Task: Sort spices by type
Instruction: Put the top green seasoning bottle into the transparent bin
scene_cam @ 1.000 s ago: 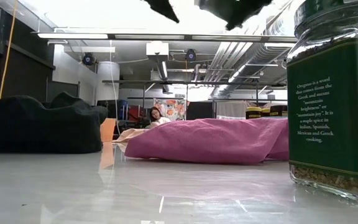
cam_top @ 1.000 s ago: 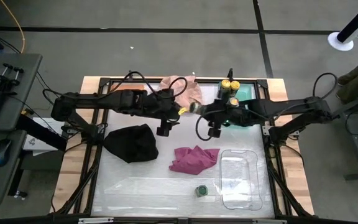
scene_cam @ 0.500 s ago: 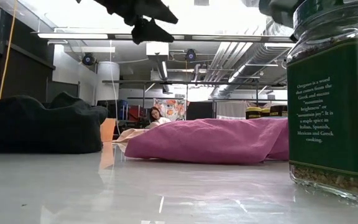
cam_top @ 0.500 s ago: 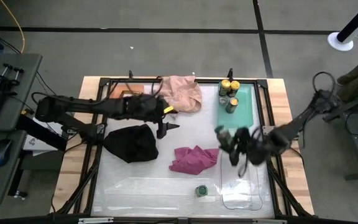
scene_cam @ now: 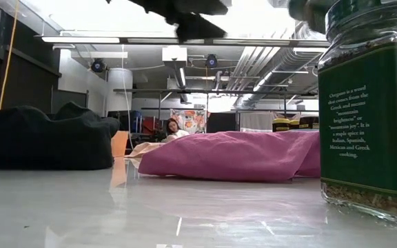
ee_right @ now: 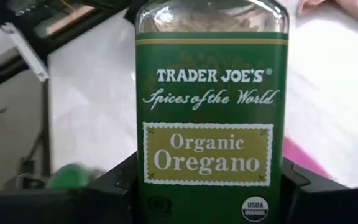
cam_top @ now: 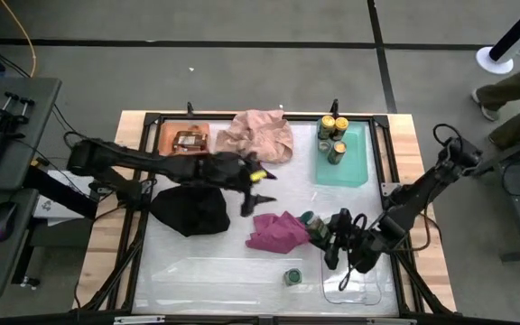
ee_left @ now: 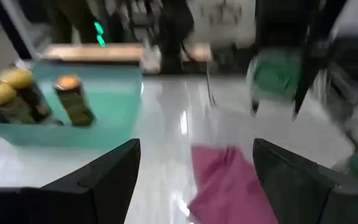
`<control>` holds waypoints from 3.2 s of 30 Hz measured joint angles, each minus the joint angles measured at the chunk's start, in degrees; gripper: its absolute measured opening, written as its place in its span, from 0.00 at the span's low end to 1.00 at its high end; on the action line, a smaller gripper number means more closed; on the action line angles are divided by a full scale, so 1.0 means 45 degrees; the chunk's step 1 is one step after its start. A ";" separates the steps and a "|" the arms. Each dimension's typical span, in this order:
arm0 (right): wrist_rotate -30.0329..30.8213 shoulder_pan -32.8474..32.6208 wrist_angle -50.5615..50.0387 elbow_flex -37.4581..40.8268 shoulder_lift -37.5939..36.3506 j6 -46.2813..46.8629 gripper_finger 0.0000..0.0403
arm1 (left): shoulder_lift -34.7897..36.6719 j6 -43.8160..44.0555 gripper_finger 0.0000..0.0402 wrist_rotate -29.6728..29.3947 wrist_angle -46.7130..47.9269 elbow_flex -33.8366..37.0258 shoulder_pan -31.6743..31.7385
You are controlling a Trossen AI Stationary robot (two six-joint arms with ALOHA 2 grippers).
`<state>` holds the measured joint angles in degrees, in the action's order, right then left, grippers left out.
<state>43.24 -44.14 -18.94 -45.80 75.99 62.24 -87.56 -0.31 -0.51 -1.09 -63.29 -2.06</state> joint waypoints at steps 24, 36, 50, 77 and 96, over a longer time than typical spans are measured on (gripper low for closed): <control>0.0244 -0.3478 -0.4914 0.0641 -0.0753 0.4668 0.48 | -0.7476 -0.1540 0.55 0.1951 -0.0986 -0.6710 -0.1510; 0.0336 -0.3478 -0.3589 0.0646 -0.0753 0.3141 0.48 | -0.8158 -0.0313 0.03 0.0351 -0.1270 -0.6701 -0.1857; -0.0306 -0.3262 -0.3445 0.1059 -0.0724 0.3422 0.48 | -0.8507 0.0046 0.00 0.0324 -0.1850 -0.6696 -0.1895; -0.2763 -0.1030 -0.1992 0.1812 -0.0715 -0.0849 0.48 | -0.8934 -0.0993 0.00 -0.0105 -0.1485 -0.6697 -0.1483; -0.3141 -0.0511 -0.2785 0.1792 -0.0709 -0.1468 0.52 | -0.8934 -0.0988 0.00 0.0357 0.0103 -0.6696 -0.1589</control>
<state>29.11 -46.44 -31.47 -37.74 72.79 55.63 -127.76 -4.75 1.10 -0.63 -93.43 -9.21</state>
